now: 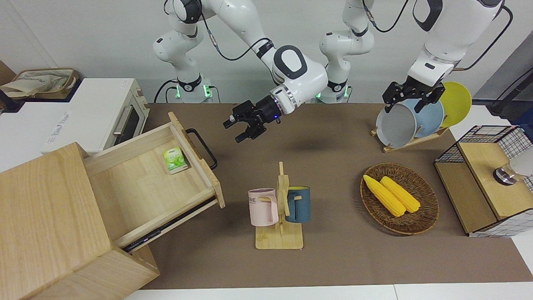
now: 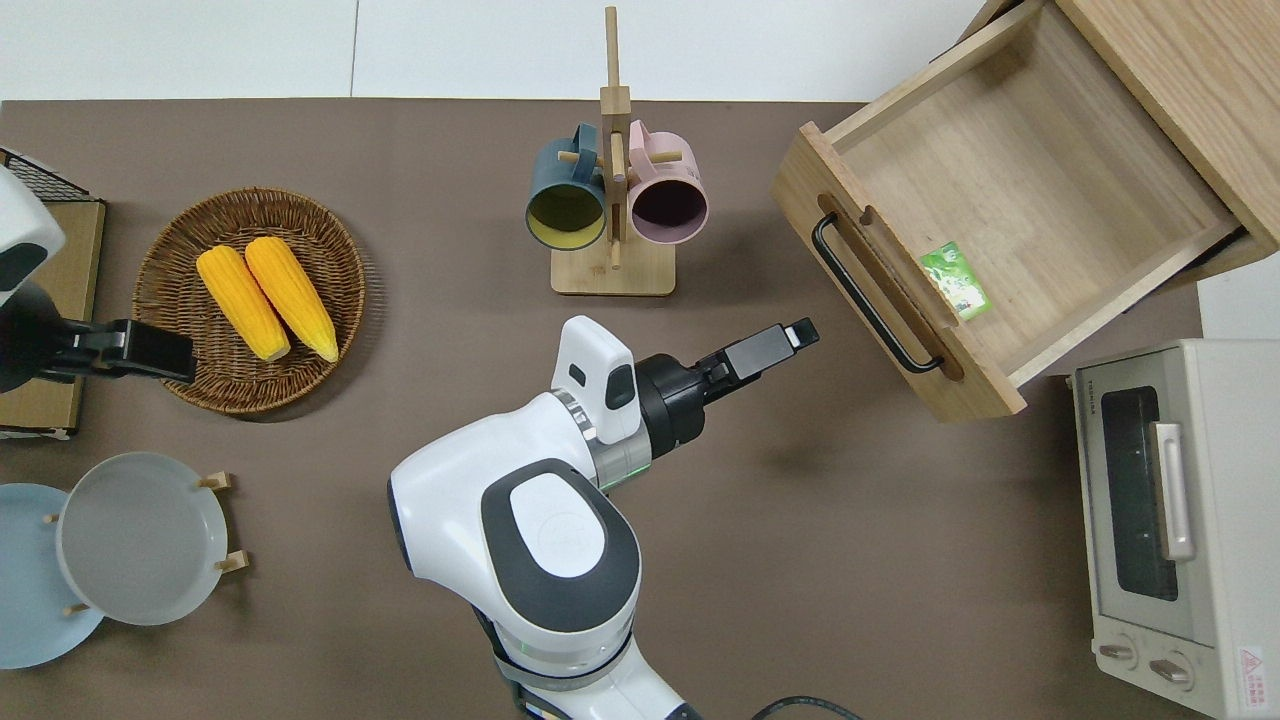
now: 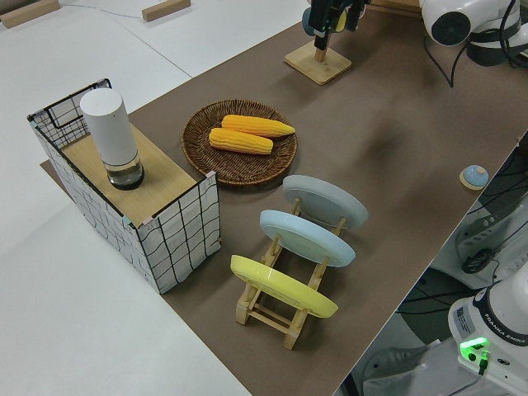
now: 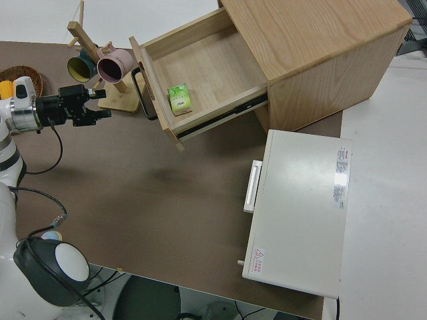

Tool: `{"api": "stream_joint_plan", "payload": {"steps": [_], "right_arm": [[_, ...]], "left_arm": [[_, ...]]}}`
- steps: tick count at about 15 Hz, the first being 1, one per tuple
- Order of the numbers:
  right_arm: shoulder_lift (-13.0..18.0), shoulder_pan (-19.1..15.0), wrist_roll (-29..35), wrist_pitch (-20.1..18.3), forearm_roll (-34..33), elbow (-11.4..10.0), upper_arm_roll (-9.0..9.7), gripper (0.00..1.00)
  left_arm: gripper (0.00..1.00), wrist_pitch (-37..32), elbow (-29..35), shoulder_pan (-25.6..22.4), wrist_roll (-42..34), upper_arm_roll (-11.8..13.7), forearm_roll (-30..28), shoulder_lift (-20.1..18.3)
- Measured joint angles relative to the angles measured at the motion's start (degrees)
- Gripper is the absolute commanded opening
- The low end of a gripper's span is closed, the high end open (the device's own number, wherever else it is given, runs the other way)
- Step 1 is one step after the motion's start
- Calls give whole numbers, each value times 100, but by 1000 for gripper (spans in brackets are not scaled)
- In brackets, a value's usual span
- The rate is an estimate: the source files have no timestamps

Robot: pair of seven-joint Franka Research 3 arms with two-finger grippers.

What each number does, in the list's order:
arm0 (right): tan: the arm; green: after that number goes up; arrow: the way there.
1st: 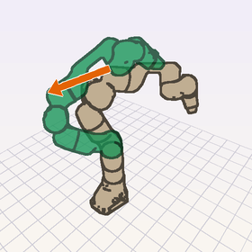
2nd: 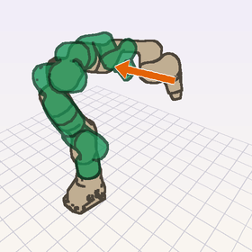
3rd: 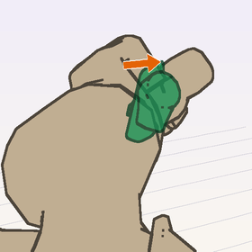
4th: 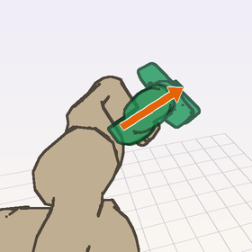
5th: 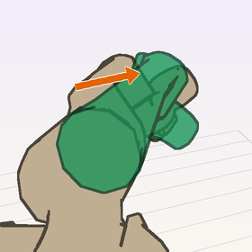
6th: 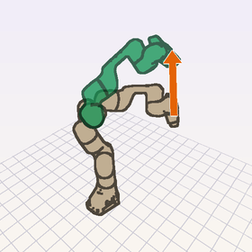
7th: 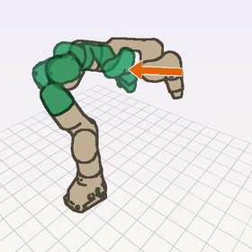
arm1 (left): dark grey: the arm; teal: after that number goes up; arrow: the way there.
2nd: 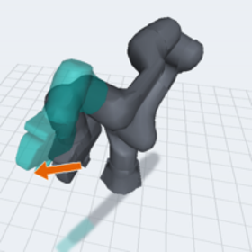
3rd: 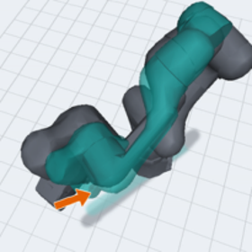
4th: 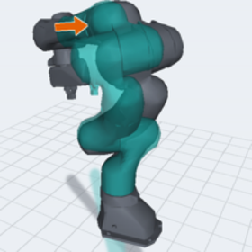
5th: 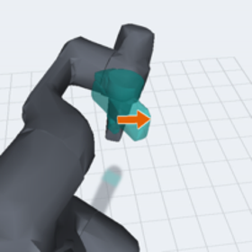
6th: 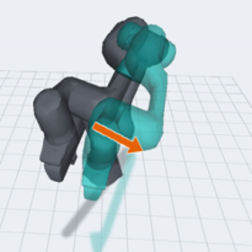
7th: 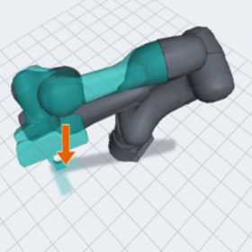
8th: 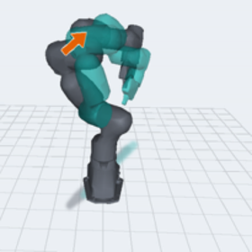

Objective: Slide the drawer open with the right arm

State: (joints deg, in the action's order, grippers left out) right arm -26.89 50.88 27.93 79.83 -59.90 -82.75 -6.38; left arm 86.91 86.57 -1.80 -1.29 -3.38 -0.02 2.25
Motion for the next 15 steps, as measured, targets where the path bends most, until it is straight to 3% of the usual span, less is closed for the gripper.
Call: {"api": "stream_joint_plan", "payload": {"steps": [4, 6, 9, 13, 15], "right_arm": [[73, -49, 0, -44, 1147, 539, -148, 987], [275, -209, -8, -67, 1756, 718, -191, 987], [765, -663, -36, -66, 2793, 787, -197, 987], [1297, -1194, -152, -58, 3706, 799, -166, 985], [1562, -1620, -403, -46, 4275, 803, -165, 985]], "left_arm": [[993, 0, 0, 0, 0, 0, 0, 0], [993, 0, 0, 0, 0, 0, 0, 0], [993, 0, 0, 0, 0, 0, 0, 0], [993, 0, 0, 0, 0, 0, 0, 0], [993, 0, 0, 0, 0, 0, 0, 0]]}}
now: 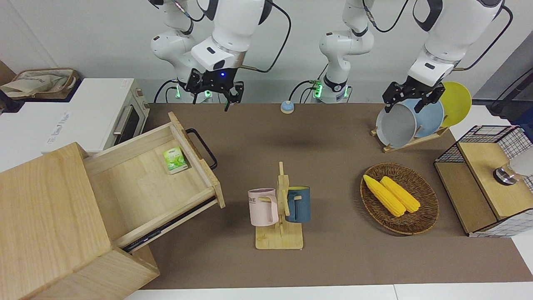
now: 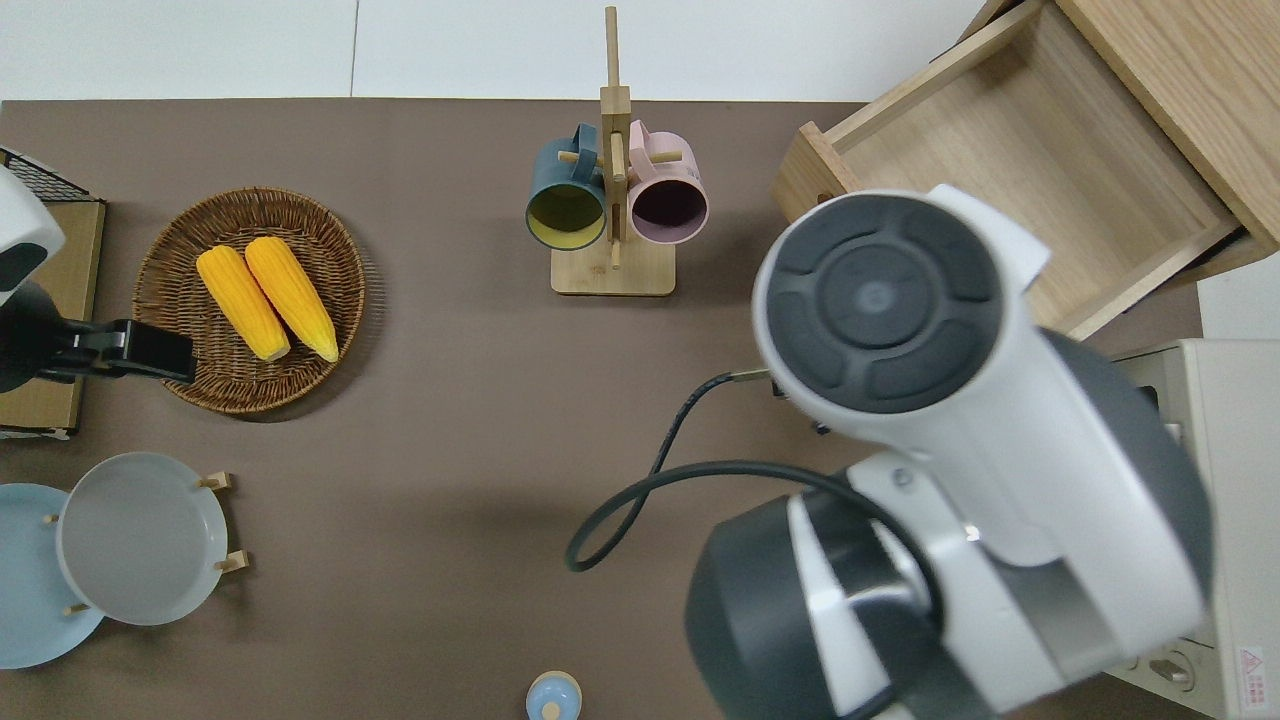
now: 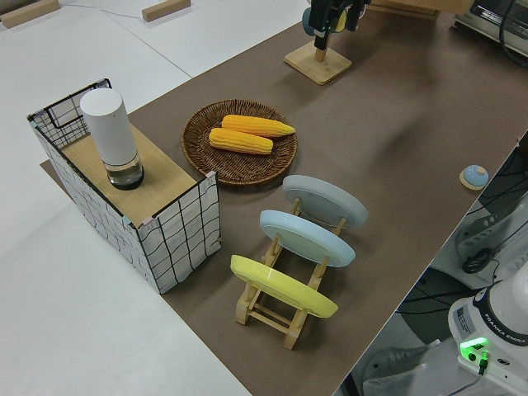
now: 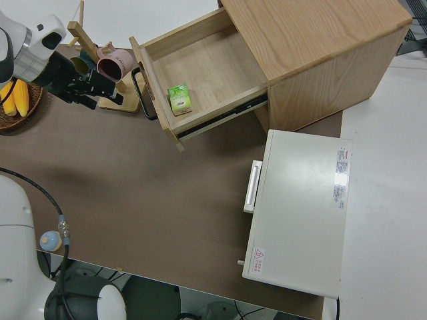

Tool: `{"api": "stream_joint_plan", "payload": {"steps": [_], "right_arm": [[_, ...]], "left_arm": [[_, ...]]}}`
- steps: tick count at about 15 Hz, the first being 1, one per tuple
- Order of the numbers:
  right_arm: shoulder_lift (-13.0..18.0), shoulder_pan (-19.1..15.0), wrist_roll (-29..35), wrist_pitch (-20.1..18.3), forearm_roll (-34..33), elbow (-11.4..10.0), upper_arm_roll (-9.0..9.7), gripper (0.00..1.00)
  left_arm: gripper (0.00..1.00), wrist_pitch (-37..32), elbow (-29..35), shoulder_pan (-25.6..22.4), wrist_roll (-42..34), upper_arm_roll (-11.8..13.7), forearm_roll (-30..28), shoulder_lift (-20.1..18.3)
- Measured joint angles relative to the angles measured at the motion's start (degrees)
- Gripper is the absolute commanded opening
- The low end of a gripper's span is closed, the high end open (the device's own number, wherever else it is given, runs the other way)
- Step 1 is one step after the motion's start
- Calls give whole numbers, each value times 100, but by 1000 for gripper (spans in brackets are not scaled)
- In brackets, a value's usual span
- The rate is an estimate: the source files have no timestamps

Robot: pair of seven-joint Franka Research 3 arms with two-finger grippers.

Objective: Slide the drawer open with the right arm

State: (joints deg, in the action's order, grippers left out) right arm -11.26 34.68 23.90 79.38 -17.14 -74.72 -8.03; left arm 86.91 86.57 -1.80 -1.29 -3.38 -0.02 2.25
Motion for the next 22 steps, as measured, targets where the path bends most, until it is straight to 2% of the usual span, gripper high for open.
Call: {"api": "stream_joint_plan", "payload": {"steps": [4, 8, 10, 16, 18, 22], "right_arm": [[354, -986, -829, 3, 770, -2, 0, 987], [373, -2088, -2090, 188, 1514, -38, -1, 990], [372, -2366, -2437, 201, 1663, -75, 2, 990], [300, -2533, -2490, 317, 1847, -173, 15, 990], [272, -2533, -2490, 564, 1825, -196, 25, 990], [218, -2543, -2488, 915, 1815, -400, 17, 990]], "left_arm": [[993, 0, 0, 0, 0, 0, 0, 0], [993, 0, 0, 0, 0, 0, 0, 0], [993, 0, 0, 0, 0, 0, 0, 0], [993, 0, 0, 0, 0, 0, 0, 0], [993, 0, 0, 0, 0, 0, 0, 0], [993, 0, 0, 0, 0, 0, 0, 0]]}}
